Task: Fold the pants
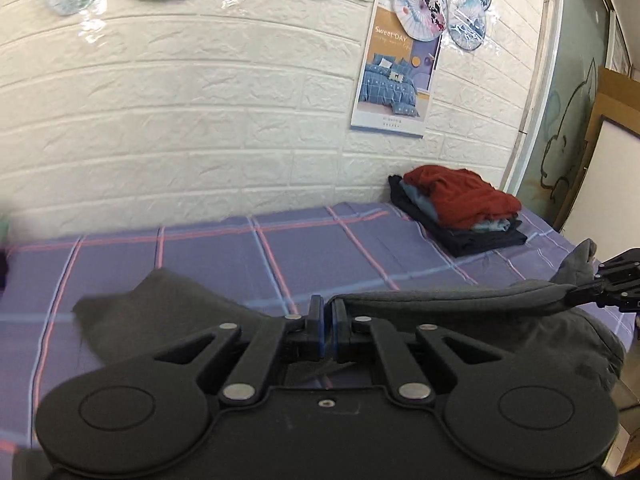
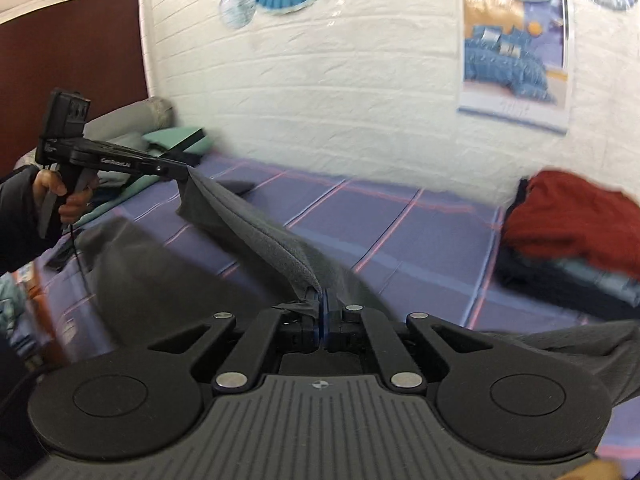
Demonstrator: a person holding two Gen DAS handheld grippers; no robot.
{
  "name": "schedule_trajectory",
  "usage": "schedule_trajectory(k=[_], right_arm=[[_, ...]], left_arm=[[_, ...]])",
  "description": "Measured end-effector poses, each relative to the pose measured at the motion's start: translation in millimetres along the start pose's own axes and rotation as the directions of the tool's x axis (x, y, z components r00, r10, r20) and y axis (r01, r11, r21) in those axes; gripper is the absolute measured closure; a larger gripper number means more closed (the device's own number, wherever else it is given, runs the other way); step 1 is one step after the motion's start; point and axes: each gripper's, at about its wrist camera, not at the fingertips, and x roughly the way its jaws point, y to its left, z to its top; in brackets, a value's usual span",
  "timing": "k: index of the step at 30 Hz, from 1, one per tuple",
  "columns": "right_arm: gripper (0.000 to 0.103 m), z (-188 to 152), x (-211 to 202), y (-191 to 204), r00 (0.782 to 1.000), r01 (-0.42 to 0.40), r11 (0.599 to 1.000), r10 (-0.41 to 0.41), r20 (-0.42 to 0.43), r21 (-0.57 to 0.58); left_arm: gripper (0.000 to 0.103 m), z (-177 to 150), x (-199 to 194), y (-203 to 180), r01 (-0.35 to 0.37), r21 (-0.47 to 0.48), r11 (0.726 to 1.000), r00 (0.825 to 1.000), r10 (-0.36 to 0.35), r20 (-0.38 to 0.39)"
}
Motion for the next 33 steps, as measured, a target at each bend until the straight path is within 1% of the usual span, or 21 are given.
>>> schedule_trajectory(k=[2,6,10,12,15,16,17,19,20,21,22,23,24,25,26,27,28,30,33], right_arm=[[0.102,-13,-4,11,1.0,-0.013,1.0,0.013,-0.028,-0.002],[0.102,-40,-5,27,0.995,-0.055,0.998,0.058,-0.085,0.039],[0.102,-64,-5,43,0.99,-0.049,0.998,0.054,-0.127,0.041],[0.102,-70,-6,43,0.99,-0.043,0.997,0.052,-0.133,0.068],[0.102,-75,-12,43,0.99,-0.046,0.995,0.057,-0.126,0.093],[0.102,-77,-11,45,0.99,-0.041,0.995,0.052,-0.128,0.088],[0.102,-79,-8,46,0.989,-0.033,0.996,0.044,-0.139,0.079],[0.101,-85,1,47,0.983,-0.021,0.998,0.032,-0.179,0.062],[0.098,-87,6,47,0.982,-0.01,0.998,0.022,-0.188,0.066],[0.084,-90,9,46,0.981,-0.004,0.997,0.019,-0.195,0.08],[0.08,-91,10,46,0.98,0.001,0.996,0.018,-0.198,0.095],[0.072,-92,7,46,0.982,0.003,0.994,0.018,-0.188,0.108],[0.065,-92,4,47,0.985,0.006,0.992,0.015,-0.171,0.123],[0.062,-91,-2,47,0.989,0.014,0.99,0.007,-0.149,0.14],[0.052,-91,-10,47,0.992,0.032,0.987,-0.013,-0.123,0.156],[0.044,-92,-18,46,0.995,0.057,0.983,-0.041,-0.095,0.174],[0.043,-93,-27,43,0.995,0.09,0.976,-0.077,-0.071,0.198],[0.043,-100,-45,36,0.987,0.158,0.953,-0.152,-0.042,0.26],[0.043,-116,-68,25,0.967,0.25,0.897,-0.251,-0.044,0.364]], left_arm=[[0.006,-19,-15,-4,-0.006,-0.035,0.999,1.0,0.006,-0.014],[0.006,-58,-40,-13,-0.037,-0.112,0.993,0.999,0.034,-0.035],[0.006,-85,-50,-16,-0.056,-0.204,0.977,0.997,0.045,-0.059],[0.0,-95,-55,-14,-0.076,-0.247,0.966,0.996,0.062,-0.064],[0.0,-102,-61,-11,-0.097,-0.285,0.954,0.995,0.083,-0.063],[0.0,-103,-61,-9,-0.091,-0.297,0.951,0.995,0.075,-0.065],[0.0,-105,-60,-9,-0.087,-0.307,0.948,0.995,0.069,-0.071],[0.0,-106,-55,-14,-0.11,-0.308,0.945,0.992,0.085,-0.093],[0.0,-105,-51,-15,-0.126,-0.312,0.942,0.99,0.097,-0.107],[0.0,-105,-46,-15,-0.139,-0.32,0.937,0.987,0.105,-0.121],[0.0,-105,-42,-16,-0.15,-0.333,0.931,0.985,0.113,-0.13],[0.0,-105,-39,-16,-0.165,-0.352,0.922,0.983,0.124,-0.136],[0.0,-104,-37,-16,-0.173,-0.368,0.914,0.982,0.132,-0.133],[0.0,-104,-33,-15,-0.174,-0.375,0.911,0.982,0.133,-0.131],[0.0,-102,-29,-16,-0.181,-0.371,0.911,0.981,0.14,-0.137],[0.0,-101,-24,-19,-0.197,-0.356,0.914,0.977,0.153,-0.149],[0.0,-100,-18,-21,-0.211,-0.336,0.918,0.973,0.165,-0.162],[0.0,-100,-7,-24,-0.227,-0.31,0.923,0.966,0.174,-0.19],[0.0,-103,3,-24,-0.231,-0.325,0.917,0.962,0.166,-0.215]])
